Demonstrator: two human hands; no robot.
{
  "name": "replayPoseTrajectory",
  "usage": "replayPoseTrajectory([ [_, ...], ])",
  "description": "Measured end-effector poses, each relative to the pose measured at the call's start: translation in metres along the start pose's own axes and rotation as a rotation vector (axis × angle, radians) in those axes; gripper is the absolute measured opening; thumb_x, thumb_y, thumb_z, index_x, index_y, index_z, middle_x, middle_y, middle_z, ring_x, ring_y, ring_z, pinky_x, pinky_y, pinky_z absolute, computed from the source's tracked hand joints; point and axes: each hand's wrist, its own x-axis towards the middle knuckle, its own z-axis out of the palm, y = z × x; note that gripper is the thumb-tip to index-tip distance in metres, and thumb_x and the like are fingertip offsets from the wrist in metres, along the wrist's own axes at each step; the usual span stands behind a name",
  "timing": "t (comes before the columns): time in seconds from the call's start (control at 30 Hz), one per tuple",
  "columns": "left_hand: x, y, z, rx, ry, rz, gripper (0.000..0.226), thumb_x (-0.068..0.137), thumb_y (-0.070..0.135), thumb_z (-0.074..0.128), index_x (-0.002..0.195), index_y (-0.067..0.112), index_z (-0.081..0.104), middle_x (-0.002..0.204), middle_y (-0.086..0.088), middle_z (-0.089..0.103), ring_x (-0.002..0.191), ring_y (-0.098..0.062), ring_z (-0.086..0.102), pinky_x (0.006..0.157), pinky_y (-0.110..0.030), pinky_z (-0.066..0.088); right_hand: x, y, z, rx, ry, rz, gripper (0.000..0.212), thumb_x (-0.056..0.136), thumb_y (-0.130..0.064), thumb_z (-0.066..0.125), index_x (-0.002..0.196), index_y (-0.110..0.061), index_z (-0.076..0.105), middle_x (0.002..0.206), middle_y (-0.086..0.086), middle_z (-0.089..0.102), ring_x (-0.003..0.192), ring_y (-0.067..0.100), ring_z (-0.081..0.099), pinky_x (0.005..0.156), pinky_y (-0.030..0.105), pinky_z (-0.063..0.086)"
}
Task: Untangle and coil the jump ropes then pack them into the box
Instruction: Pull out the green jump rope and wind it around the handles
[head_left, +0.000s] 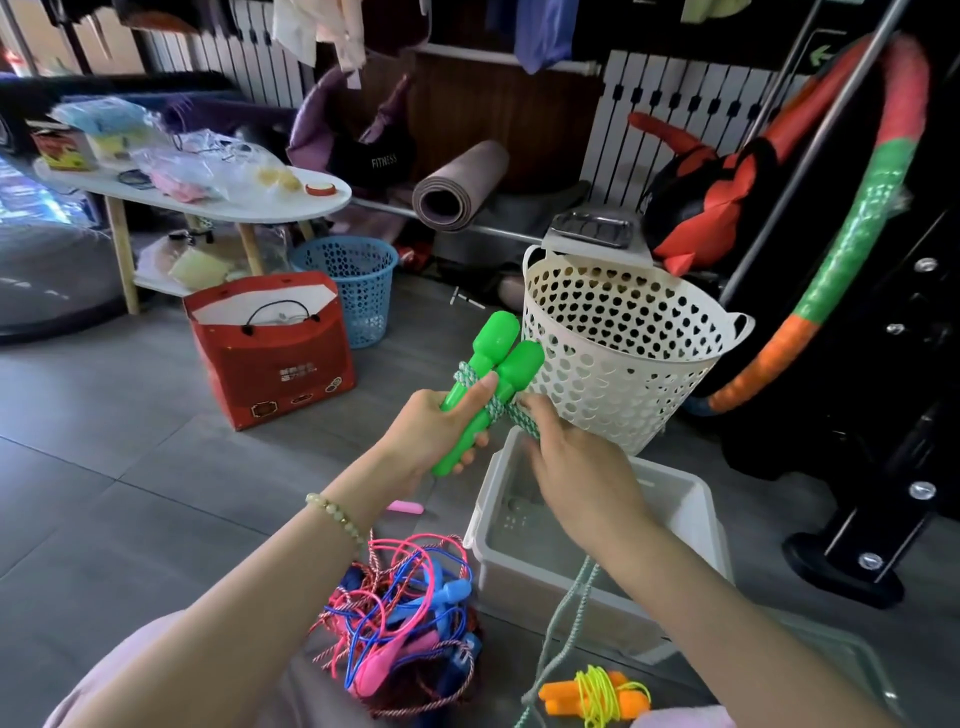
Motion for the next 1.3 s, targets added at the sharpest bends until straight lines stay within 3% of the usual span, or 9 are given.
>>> replayPoseTrajectory([
  [0.07,0.002,0.000,-0.001,-0.006,0.015,0.026,0.041,0.090,0.049,0.053,0.075,0.012,0.056,0.053,0.000,0.056,0.038,-0.012,0.046,0.038,-0.018,0.039,-0.001,0.001,-0.004,-0.201,0.090,-0.026,0.029,0.091,-0.023,0.060,0.116,-0.014,0.050,0.073,0.005,0.068,0.061,0.023,0.067,0.046,0.027,0.037],
  [0.17,0.005,0.001,-0.001,-0.071,-0.004,0.037,0.033,0.093,0.048,0.050,0.086,0.016,0.055,0.052,0.002,0.054,0.038,-0.011,0.045,0.037,-0.017,0.036,-0.001,0.007,-0.001,-0.273,0.201,-0.051,0.056,0.052,-0.007,0.087,0.102,-0.015,0.062,0.047,0.000,0.054,0.032,0.018,0.052,0.034,0.017,0.026],
  [0.27,0.009,-0.002,-0.002,-0.104,-0.035,-0.015,0.032,0.093,0.049,0.049,0.092,0.018,0.055,0.054,0.001,0.053,0.036,-0.009,0.044,0.036,-0.015,0.034,-0.002,0.010,-0.001,-0.267,0.215,-0.136,0.042,0.053,-0.001,0.084,0.087,-0.016,0.065,0.055,-0.001,0.055,0.035,0.018,0.055,0.033,0.019,0.035],
  [0.4,0.014,-0.006,-0.005,-0.041,-0.079,-0.051,0.033,0.093,0.049,0.049,0.096,0.017,0.055,0.058,0.000,0.053,0.036,-0.008,0.042,0.035,-0.015,0.033,-0.002,0.019,-0.004,-0.184,0.207,-0.119,0.023,0.076,-0.026,0.077,0.068,-0.018,0.057,0.056,-0.003,0.054,0.039,0.017,0.055,0.036,0.019,0.032],
  [0.57,0.014,-0.012,-0.007,0.186,-0.231,-0.036,0.029,0.094,0.047,0.049,0.093,0.018,0.055,0.056,0.001,0.054,0.037,-0.010,0.042,0.035,-0.016,0.034,-0.005,0.036,-0.023,0.175,-0.019,-0.104,0.016,0.090,-0.029,0.060,0.090,-0.014,0.067,0.085,0.001,0.067,0.076,0.024,0.062,0.064,0.034,0.045],
  [0.83,0.001,-0.006,0.001,0.597,-0.631,0.081,0.027,0.087,0.040,0.064,0.099,0.017,0.055,0.060,0.000,0.060,0.046,-0.019,0.053,0.044,-0.026,0.046,-0.002,0.043,-0.022,0.453,-0.136,-0.160,0.008,0.086,-0.026,0.066,0.085,-0.018,0.068,0.078,-0.005,0.067,0.070,0.009,0.057,0.067,0.027,0.042],
  [1.07,0.000,-0.019,0.011,0.848,-0.502,0.223,0.051,0.071,0.077,0.053,0.071,0.026,0.053,0.064,-0.009,0.065,0.060,-0.029,0.063,0.056,-0.034,0.052,0.002,0.039,-0.021,0.629,-0.222,-0.109,0.010,0.077,-0.022,0.076,0.078,-0.015,0.069,0.075,-0.004,0.068,0.072,0.008,0.060,0.071,0.027,0.045],
  [1.17,-0.004,-0.019,0.012,0.968,-0.457,0.347,0.044,0.080,0.066,0.055,0.069,0.024,0.053,0.059,-0.003,0.058,0.054,-0.017,0.052,0.053,-0.023,0.041,0.006,0.041,-0.025,0.726,-0.286,-0.078,0.013,0.070,-0.020,0.082,0.071,-0.015,0.069,0.069,-0.009,0.062,0.066,0.001,0.054,0.066,0.019,0.042],
  [1.3,-0.002,-0.014,0.002,1.063,-0.357,0.426,0.039,0.084,0.058,0.058,0.080,0.019,0.059,0.056,0.001,0.055,0.050,-0.009,0.048,0.056,-0.027,0.037,0.008,0.045,-0.031,0.740,-0.376,-0.059,0.006,0.077,-0.014,0.075,0.083,-0.016,0.074,0.074,-0.008,0.067,0.066,-0.002,0.056,0.066,0.013,0.043],
])
